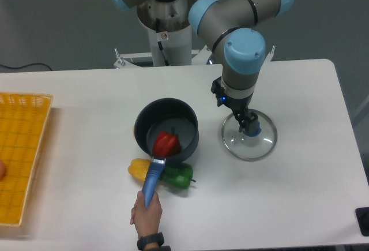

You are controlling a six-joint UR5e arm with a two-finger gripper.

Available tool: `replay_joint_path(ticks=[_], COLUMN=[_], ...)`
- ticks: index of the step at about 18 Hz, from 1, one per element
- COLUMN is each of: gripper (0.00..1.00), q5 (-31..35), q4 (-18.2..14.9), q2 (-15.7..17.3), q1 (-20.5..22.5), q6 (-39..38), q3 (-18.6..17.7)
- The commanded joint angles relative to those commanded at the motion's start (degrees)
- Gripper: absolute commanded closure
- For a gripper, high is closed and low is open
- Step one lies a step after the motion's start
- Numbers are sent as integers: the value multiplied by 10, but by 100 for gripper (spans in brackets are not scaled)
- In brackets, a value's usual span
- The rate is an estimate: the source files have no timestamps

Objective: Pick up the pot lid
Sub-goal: 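Lower the gripper toward the blue knob of the glass lid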

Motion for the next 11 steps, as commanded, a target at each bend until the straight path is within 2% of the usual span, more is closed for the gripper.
replay_joint_path(ticks=[8,11], gripper=[0,0], q5=[-13,-18], q4=[4,4], q2=[-2,-1], q1=[-2,-2], q6=[-6,-5], q3=[-5,5])
